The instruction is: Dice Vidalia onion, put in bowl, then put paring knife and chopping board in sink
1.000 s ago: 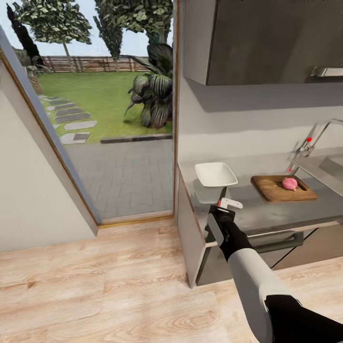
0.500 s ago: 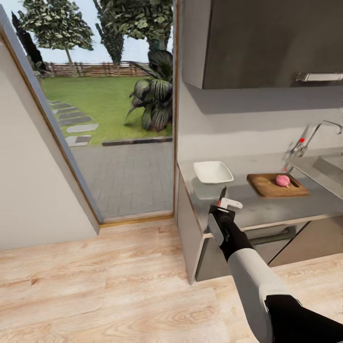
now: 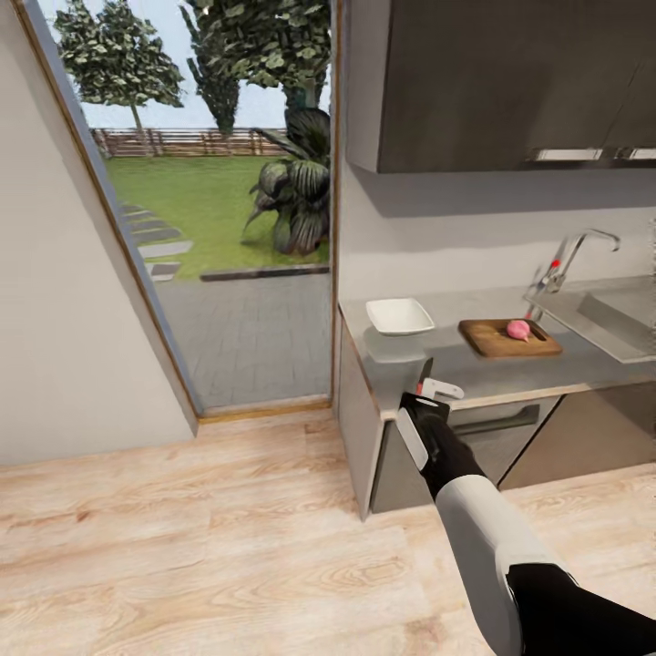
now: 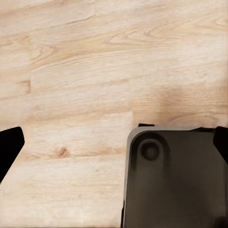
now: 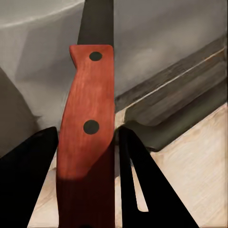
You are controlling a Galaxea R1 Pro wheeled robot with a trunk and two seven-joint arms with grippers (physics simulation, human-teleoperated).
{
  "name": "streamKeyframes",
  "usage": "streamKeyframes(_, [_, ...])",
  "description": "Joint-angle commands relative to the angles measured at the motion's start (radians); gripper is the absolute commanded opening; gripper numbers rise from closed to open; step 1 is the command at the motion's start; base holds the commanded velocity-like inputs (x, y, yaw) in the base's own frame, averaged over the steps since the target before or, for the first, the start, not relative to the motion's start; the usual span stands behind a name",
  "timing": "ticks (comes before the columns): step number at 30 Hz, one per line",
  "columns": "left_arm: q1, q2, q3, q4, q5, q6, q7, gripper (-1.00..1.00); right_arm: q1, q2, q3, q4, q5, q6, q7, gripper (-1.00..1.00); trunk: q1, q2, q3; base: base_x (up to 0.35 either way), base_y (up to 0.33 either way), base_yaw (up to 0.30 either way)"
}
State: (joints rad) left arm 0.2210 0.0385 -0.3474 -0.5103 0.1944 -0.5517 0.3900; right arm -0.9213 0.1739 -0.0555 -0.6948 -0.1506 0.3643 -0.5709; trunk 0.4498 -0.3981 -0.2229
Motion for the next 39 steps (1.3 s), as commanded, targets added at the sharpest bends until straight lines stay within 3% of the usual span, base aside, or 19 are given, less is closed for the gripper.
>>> streamKeyframes(1, [0.000, 0.001, -0.008, -0.002, 0.010, -0.002, 0.006, 1.00, -0.001, 0.001, -0.001, -0.002, -0.007, 0.003, -0.004, -1.00, 0.000, -0.002, 0.000, -0.238, 0.000, 0.000])
streamKeyframes(20, [0.000, 0.001, -0.008, 0.002, 0.010, -0.001, 0.006, 1.00, -0.001, 0.001, -0.002, -0.095, 0.003, -0.010, 0.002, -1.00, 0.000, -0.002, 0.015, -0.025, 0.000, 0.000])
streamKeyframes(24, [0.000, 0.001, -0.008, 0.003, 0.010, -0.001, 0.006, 1.00, 0.023, 0.001, -0.001, -0.171, 0.012, -0.010, 0.047, -1.00, 0.000, -0.002, 0.015, 0.000, 0.000, 0.000])
streamKeyframes(26, [0.000, 0.001, -0.008, 0.003, 0.010, 0.000, 0.006, 1.00, 0.068, 0.001, 0.000, -0.254, 0.049, -0.010, 0.125, -1.00, 0.000, -0.002, 0.015, 0.000, 0.000, 0.000])
streamKeyframes(32, [0.000, 0.001, -0.008, 0.003, 0.010, 0.000, 0.005, 1.00, 0.231, 0.001, 0.000, -0.564, 0.245, -0.011, 0.404, -1.00, 0.000, -0.002, 0.015, 0.000, 0.000, 0.000])
streamKeyframes(35, [0.000, 0.001, -0.008, 0.003, 0.010, 0.000, 0.006, 1.00, 0.316, 0.001, 0.000, -0.710, 0.281, -0.012, 0.475, -1.00, 0.000, -0.002, 0.015, 0.000, 0.000, 0.000])
streamKeyframes(39, [0.000, 0.001, -0.008, 0.003, 0.010, 0.000, 0.006, 1.00, 0.417, 0.001, 0.000, -0.845, 0.309, -0.044, 0.512, -1.00, 0.000, -0.002, 0.015, 0.000, 0.000, 0.000])
